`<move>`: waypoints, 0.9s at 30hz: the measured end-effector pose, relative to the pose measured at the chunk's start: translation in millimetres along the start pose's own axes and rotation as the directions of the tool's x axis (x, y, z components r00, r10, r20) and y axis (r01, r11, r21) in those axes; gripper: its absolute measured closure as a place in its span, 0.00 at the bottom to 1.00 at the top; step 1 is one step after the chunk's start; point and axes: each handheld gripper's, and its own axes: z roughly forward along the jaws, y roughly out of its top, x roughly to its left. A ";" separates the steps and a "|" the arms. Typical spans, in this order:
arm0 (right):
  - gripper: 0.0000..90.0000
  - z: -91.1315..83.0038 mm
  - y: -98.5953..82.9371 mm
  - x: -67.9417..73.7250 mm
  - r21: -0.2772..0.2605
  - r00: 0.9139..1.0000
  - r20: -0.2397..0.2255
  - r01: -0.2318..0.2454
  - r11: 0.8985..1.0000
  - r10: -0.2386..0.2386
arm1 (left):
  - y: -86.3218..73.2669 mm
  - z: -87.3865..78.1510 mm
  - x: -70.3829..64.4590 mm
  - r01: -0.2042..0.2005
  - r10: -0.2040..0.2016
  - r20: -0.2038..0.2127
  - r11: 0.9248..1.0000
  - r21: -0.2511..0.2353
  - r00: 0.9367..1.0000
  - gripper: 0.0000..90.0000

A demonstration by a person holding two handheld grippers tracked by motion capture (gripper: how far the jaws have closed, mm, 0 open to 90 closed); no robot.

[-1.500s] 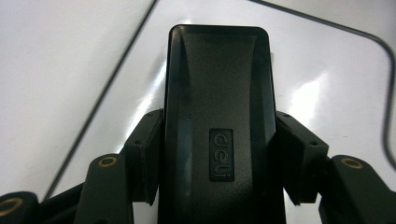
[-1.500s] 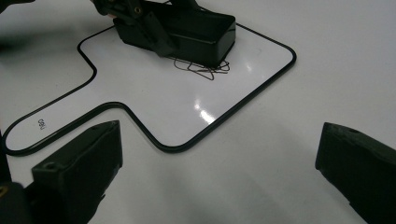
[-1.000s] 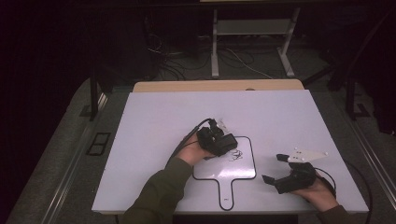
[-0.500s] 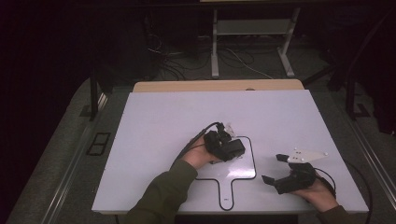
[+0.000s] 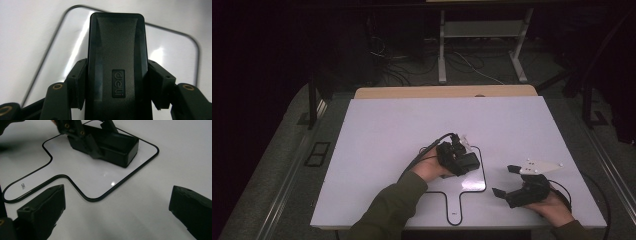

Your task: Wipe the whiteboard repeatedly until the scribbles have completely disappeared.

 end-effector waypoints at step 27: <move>0.00 -1.7 -0.2 -0.8 -0.006 1.000 0.000 -0.003 1.000 0.003 | 16.4 12.0 19.7 0.044 -0.044 0.016 0.999 -0.018 0.999 0.43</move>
